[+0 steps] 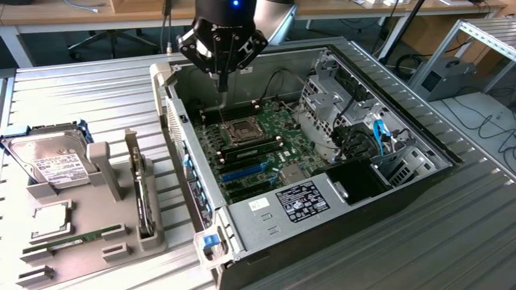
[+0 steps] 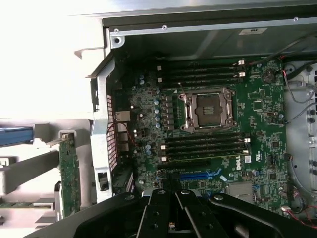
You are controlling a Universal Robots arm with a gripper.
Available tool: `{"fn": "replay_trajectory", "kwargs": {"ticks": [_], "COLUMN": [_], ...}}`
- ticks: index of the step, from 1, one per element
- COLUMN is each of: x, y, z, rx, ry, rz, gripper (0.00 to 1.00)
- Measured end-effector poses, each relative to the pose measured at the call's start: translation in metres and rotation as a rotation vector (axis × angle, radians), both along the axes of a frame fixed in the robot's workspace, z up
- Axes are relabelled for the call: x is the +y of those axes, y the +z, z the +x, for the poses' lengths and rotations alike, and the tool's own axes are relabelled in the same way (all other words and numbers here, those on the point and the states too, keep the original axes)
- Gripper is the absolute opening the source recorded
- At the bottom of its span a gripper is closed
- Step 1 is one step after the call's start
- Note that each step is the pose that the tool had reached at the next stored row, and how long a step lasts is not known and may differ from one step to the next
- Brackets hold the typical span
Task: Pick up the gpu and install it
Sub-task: 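Reach for the gpu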
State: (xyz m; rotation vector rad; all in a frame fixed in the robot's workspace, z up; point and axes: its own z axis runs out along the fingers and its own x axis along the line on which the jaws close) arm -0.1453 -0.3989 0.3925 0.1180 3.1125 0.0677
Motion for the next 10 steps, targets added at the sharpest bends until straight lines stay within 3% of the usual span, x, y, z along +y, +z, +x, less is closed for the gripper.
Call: {"fn": "replay_trajectory", "kwargs": {"ticks": [10], "x": [0.0000], "y": [-0.0002], "z": [-0.0036], "rx": [0.0000], "ry": [0.000], "rz": [0.0000], "gripper": [0.11]}}
